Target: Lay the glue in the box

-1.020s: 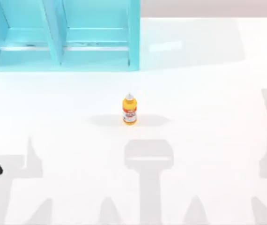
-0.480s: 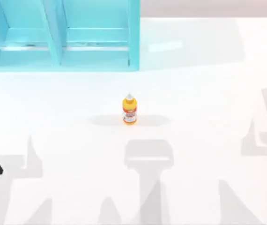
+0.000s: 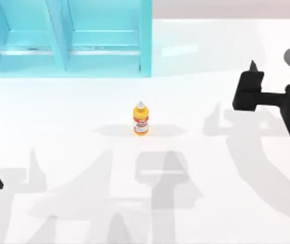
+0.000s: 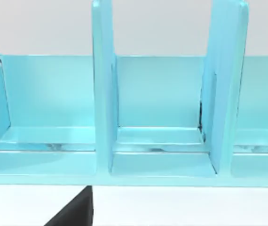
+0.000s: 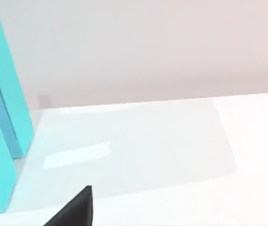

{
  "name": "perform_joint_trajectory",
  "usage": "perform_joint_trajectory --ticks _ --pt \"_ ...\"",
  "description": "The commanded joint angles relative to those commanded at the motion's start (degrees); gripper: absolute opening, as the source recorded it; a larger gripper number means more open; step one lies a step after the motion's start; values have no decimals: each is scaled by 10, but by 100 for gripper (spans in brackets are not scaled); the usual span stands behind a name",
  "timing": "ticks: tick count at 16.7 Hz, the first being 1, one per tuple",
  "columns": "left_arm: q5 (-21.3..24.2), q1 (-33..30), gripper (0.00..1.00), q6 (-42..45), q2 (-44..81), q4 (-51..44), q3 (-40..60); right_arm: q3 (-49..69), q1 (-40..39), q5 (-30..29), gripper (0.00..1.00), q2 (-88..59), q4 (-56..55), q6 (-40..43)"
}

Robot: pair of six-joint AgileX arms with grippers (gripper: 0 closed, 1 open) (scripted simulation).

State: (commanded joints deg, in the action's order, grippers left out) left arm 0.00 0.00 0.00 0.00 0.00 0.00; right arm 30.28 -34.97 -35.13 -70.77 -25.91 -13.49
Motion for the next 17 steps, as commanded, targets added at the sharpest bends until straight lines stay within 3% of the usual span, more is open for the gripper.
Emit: perform_joint_trajectory --ticks 10,17 --pt "0 0 100 0 0 0 0 213 -240 -236 100 -493 -176 -86" --pt "0 0 100 0 0 0 0 263 -295 -289 100 -607 -217 -106"
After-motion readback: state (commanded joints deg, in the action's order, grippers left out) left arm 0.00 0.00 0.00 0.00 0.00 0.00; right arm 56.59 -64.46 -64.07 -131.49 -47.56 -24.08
